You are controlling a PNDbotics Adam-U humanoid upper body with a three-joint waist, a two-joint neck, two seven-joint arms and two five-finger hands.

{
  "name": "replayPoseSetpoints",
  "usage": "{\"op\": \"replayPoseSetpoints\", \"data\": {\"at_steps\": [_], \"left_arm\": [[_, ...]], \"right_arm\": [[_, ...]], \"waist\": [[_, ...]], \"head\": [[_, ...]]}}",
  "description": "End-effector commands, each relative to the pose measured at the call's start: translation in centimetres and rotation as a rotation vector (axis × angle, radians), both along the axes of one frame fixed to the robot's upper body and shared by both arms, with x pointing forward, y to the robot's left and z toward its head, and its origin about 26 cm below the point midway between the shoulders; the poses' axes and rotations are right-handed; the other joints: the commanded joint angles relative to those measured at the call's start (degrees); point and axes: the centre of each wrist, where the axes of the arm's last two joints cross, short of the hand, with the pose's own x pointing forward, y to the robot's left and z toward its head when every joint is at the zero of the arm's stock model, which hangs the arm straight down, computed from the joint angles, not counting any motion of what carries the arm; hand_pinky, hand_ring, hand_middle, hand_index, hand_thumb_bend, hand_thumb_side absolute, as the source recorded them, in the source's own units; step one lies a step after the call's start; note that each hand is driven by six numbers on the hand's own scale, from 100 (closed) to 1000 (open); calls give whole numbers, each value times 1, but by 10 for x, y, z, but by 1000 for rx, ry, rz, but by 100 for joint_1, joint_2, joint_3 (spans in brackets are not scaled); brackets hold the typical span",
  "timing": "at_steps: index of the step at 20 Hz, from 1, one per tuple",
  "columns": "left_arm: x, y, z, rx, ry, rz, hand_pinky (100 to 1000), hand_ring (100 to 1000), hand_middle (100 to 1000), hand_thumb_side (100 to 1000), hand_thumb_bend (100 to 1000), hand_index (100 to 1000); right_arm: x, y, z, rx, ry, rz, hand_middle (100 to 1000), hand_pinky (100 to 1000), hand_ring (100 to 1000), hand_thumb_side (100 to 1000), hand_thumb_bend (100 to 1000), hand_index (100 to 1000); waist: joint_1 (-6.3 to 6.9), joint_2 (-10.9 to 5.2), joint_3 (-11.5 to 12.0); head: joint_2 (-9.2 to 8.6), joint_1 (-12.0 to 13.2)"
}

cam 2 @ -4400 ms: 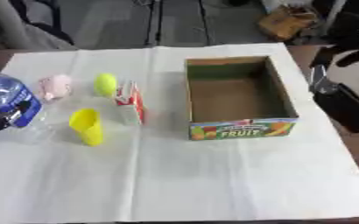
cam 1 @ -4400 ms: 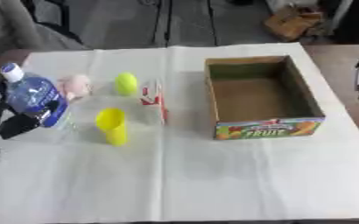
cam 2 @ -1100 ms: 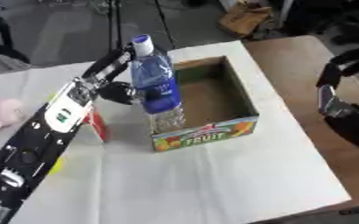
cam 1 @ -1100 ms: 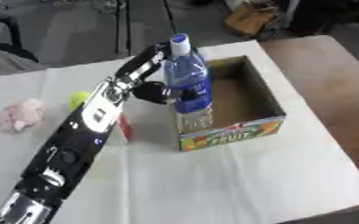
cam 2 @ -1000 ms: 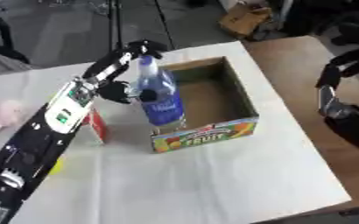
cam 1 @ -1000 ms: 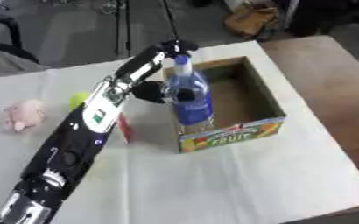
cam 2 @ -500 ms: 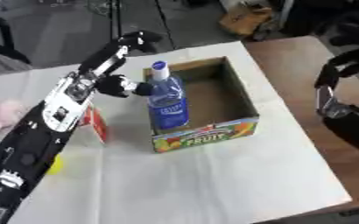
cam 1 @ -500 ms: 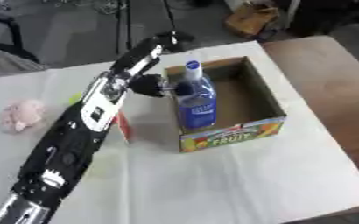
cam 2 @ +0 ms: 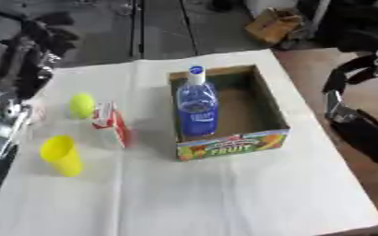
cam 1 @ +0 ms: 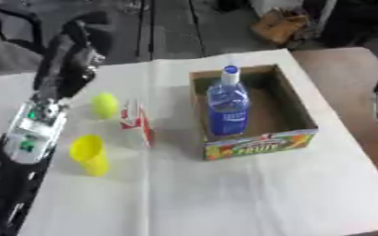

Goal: Pick up objects on the table and place them in the box.

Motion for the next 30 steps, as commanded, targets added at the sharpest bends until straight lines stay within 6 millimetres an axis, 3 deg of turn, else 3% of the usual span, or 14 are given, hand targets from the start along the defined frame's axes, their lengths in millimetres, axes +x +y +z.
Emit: {"op": "replayPoseSetpoints", "data": {"at_steps": [1,5,9,30], "left_arm": [[-30,20,21,-70,-86,101,643,689,757,798,589,840],[-52,30,4,-102,-65,196,635,683,758,781,585,843],[-61,32,-10,-93,-25,225,633,681,758,768,593,850],[-65,26,-20,-23,13,191,637,681,763,724,617,872]], "right_arm": [[-4,-6,8,-13,-33,-33,744,552,644,329,100,916],[-4,-6,7,-11,-34,-39,744,553,645,324,100,916],[-4,-6,7,-12,-32,-38,745,553,645,315,100,915],[-4,-6,8,-4,-36,-39,745,552,647,323,100,917]], "waist": [[-11,-134,114],[-16,-151,291],[-42,-164,372],[-103,-115,489]], "head": [[106,-78],[165,-120],[191,-135],[282,-69]]}}
